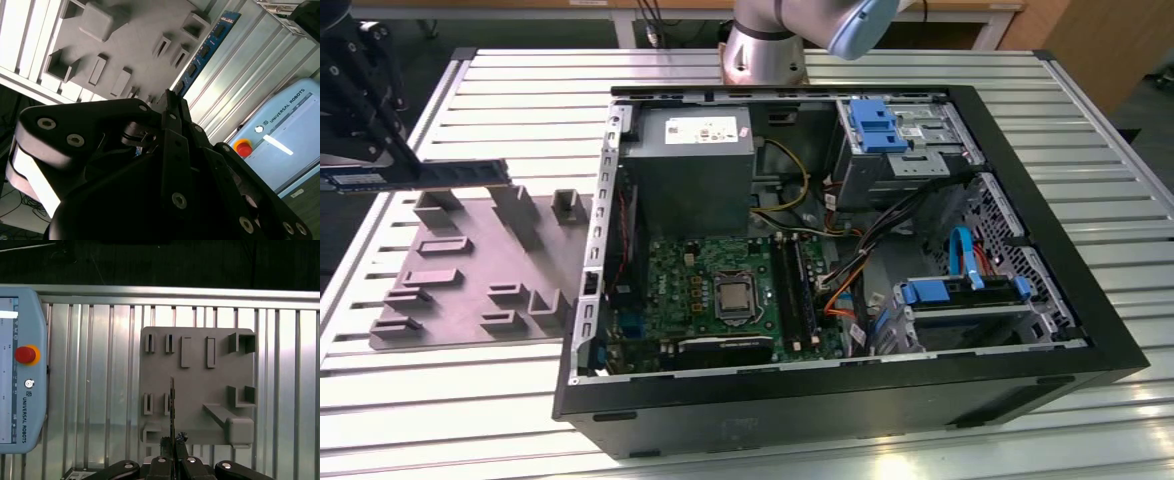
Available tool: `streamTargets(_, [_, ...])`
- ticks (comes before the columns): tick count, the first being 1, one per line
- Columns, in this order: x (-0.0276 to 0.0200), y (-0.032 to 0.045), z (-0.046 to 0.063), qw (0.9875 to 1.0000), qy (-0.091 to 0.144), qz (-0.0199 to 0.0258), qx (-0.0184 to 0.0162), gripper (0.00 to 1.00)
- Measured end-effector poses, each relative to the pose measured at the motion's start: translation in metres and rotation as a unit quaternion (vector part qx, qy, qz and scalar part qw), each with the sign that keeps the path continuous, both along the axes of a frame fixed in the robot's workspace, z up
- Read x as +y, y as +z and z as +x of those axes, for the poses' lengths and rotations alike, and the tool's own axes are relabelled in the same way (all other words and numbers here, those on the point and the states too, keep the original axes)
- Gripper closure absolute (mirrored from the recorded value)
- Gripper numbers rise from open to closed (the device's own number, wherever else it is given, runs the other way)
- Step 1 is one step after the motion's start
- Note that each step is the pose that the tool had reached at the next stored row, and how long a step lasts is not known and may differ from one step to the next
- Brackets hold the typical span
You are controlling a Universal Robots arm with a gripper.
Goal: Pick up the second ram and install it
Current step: 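Pick up the second ram and move it above second insertion slot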
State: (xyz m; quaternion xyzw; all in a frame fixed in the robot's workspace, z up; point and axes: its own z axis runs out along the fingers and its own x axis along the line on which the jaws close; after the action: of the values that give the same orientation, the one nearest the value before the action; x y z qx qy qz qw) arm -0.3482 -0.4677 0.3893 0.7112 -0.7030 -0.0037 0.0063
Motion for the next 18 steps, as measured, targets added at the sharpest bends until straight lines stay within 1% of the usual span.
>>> streamTargets(18, [0.0000, 0.0000, 0.0083, 1.0000, 0.000, 0.0000, 0.0000, 0.86])
